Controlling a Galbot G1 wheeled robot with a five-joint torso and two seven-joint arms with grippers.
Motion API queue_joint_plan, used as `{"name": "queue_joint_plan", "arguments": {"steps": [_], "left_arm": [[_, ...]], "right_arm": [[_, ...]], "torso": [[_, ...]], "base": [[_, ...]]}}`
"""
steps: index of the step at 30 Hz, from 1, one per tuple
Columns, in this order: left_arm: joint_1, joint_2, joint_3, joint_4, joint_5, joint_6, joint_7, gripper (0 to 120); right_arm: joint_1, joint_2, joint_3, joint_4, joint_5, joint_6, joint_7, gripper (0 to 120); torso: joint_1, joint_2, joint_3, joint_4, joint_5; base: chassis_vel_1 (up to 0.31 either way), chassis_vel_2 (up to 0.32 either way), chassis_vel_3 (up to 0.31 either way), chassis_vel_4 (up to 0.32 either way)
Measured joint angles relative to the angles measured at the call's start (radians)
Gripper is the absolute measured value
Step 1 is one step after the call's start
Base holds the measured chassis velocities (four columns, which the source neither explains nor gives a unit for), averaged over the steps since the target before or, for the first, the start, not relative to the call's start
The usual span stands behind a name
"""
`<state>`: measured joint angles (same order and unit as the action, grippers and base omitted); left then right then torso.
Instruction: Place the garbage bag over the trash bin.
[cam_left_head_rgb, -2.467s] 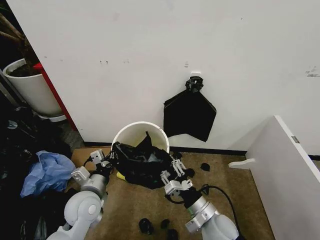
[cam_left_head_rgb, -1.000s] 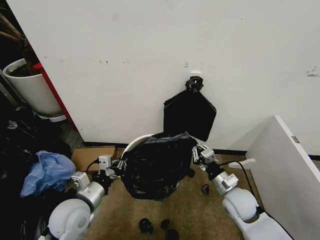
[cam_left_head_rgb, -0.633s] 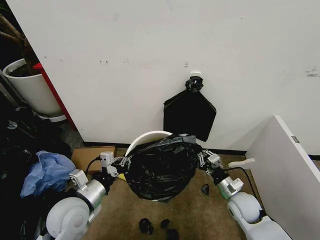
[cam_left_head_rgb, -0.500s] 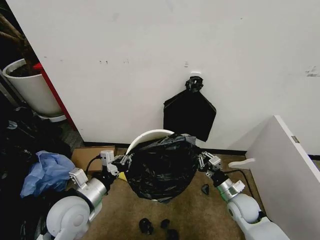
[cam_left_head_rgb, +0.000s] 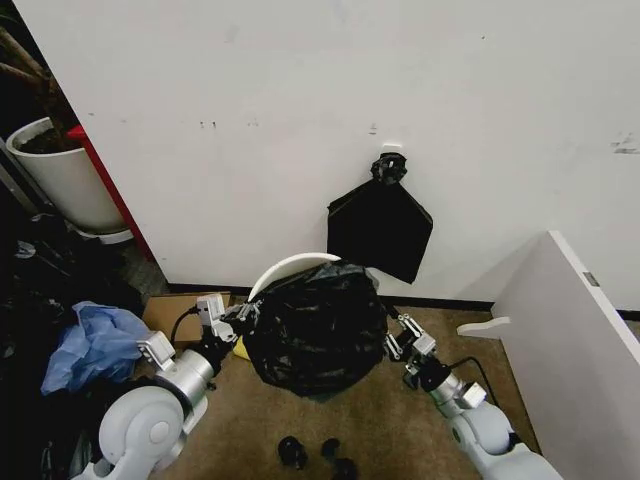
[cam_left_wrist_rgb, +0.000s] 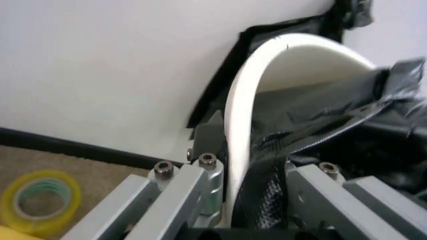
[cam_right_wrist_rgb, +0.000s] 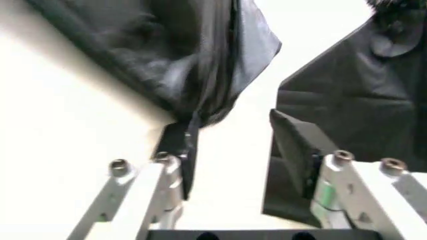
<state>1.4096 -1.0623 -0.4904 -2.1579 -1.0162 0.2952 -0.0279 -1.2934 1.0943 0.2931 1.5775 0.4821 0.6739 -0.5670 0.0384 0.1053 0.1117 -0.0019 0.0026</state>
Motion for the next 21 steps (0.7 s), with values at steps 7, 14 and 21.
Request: {"name": "queue_joint_plan", "arguments": {"steps": [7, 14, 21], "left_arm": [[-0.020, 0.030, 0.000, 0.037, 0.001, -0.002, 0.002, 4], [-0.018, 0.073, 0.038, 0.069, 0.106, -0.079, 0.064, 4], [-0.008, 0.108, 0.068, 0.095, 0.249, -0.222, 0.199, 4]], "right_arm": [[-0.023, -0.012, 0.117, -0.033, -0.031, 0.000, -0.070, 68], [-0.028, -0.041, 0.233, 0.019, -0.038, -0.008, -0.073, 96], [-0.037, -0.081, 0.179, 0.243, -0.079, -0.057, 0.017, 100]], "torso": [[0.000, 0.000, 0.000, -0.0001, 0.0001], [0.000, 0.000, 0.000, -0.0002, 0.0001], [0.000, 0.000, 0.000, -0.0001, 0.0000]], "base": [[0.000, 0.000, 0.000, 0.000], [0.000, 0.000, 0.000, 0.000], [0.000, 0.000, 0.000, 0.000]]}}
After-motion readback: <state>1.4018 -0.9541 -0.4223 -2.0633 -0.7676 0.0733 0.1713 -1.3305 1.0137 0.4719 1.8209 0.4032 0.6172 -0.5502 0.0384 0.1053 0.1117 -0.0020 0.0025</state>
